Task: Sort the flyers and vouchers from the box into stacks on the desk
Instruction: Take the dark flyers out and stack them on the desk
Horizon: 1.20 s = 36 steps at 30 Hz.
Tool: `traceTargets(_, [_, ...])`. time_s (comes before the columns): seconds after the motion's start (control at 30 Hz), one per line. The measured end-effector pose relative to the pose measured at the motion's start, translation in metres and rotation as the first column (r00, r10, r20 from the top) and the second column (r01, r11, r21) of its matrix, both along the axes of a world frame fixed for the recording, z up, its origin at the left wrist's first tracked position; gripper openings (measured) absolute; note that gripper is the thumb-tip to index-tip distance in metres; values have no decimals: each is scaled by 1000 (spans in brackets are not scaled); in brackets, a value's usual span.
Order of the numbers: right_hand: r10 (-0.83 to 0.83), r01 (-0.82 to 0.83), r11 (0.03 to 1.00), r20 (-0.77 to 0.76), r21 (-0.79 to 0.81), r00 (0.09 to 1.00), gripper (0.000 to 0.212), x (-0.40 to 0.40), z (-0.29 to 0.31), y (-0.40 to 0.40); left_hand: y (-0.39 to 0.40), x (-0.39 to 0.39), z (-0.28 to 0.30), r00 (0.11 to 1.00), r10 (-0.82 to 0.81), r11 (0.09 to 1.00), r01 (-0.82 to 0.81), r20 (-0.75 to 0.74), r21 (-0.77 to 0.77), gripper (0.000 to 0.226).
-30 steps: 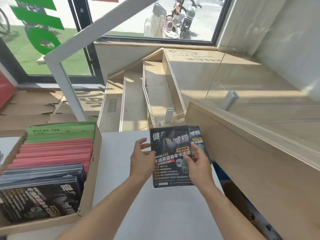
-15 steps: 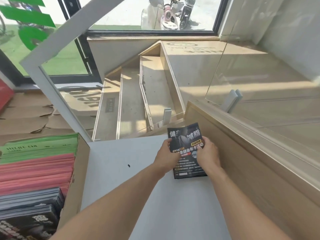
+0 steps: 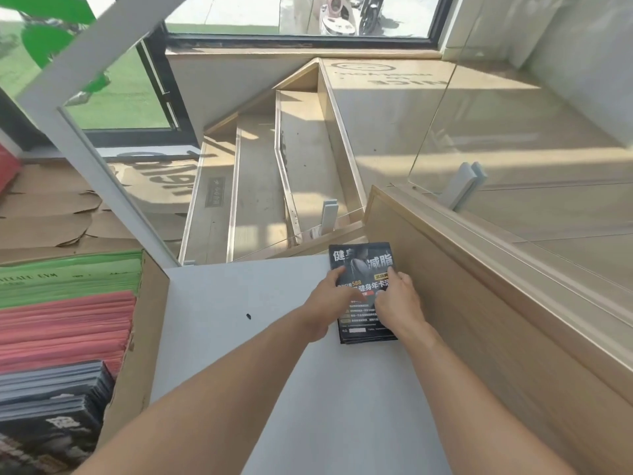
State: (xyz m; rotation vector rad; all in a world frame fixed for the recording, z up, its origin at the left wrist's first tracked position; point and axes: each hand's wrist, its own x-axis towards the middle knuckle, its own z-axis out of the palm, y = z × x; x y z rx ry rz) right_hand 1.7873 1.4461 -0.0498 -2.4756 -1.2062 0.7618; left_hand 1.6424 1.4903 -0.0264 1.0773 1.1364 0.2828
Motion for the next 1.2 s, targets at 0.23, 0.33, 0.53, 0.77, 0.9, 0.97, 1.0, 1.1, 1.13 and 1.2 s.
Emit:
traceTargets(0.23, [103,-125,930,80,346,991,50,-47,14,-24,-32,-62,33,992,129,918,-116,-10,379,70])
traceTargets(0.33, [289,-255,835,4,487,957,40,-114,22,-45,-66,-127,45,962,259,751,-259,90,607,56])
traceTargets(0.53, [637,-497,611,-9,617,771,36,-259,38,-89,-106,-296,62,810,582,377,-192,-70,906,43])
traceTargets(0.77, [669,-755,467,374,461,642,46,-346,48,-82,-120,-399,33,733,443,551,232,-517,801,50])
traceTargets(0.9, [615,-777,531,477,340,628,55,-357,44,-91,-124,-400,15,706,423,513,329,-567,793,65])
traceTargets(0.97, [581,-753,540,481,377,657,50,-360,44,-93,-126,-398,9,675,451,489,359,-583,795,70])
traceTargets(1.0, [572,-743,531,474,407,669,45,-362,45,-93,-128,-398,8,673,462,479,358,-578,801,71])
traceTargets(1.1, [573,-729,504,453,463,683,34,-369,48,-95,-131,-399,6,699,456,453,351,-551,820,75])
traceTargets(1.13, [579,-704,523,406,480,707,34,-371,49,-98,-132,-400,6,714,456,433,343,-531,834,74])
traceTargets(1.2, [597,-645,587,277,490,753,35,-374,51,-103,-134,-404,7,756,453,393,307,-473,867,70])
